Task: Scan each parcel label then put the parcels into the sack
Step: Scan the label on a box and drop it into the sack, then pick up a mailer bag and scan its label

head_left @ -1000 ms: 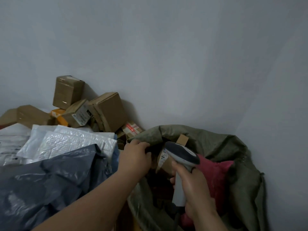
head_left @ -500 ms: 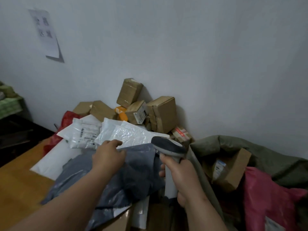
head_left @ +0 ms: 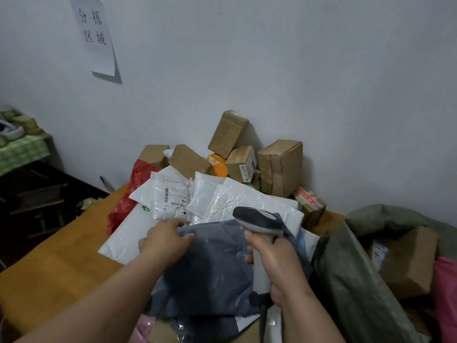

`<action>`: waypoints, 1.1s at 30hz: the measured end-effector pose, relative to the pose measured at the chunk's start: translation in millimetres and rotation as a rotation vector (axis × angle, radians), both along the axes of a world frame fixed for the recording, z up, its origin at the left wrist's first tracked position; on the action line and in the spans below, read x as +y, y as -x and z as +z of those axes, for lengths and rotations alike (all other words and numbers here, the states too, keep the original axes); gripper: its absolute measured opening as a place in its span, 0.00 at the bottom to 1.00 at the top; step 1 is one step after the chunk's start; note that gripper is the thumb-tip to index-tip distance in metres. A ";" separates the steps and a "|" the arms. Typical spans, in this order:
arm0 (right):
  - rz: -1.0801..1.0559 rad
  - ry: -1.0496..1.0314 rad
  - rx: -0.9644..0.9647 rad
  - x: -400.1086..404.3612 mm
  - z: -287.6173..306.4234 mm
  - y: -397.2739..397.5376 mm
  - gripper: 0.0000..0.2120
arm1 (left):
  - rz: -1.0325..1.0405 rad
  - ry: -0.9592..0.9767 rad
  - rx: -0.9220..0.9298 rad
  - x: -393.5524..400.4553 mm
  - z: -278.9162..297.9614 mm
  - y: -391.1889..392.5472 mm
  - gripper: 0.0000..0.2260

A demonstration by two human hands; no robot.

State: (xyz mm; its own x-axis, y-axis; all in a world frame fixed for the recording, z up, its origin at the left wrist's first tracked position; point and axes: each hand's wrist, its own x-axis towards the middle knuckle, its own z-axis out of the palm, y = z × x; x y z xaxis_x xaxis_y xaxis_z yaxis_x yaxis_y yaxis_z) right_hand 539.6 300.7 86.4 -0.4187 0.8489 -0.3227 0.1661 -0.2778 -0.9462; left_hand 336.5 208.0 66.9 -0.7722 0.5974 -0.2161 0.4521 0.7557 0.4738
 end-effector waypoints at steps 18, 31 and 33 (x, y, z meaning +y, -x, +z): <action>-0.066 0.105 0.022 88.2 -35.2 23.0 0.09 | 0.052 -0.231 -0.318 135.2 -3.9 9.2 0.29; -0.144 0.103 0.104 103.8 -31.7 26.4 0.07 | 0.233 -0.761 -0.405 138.4 17.9 13.8 0.09; -0.166 0.072 0.122 98.1 -22.9 23.2 0.06 | 0.222 -0.899 -0.429 130.6 37.0 15.5 0.08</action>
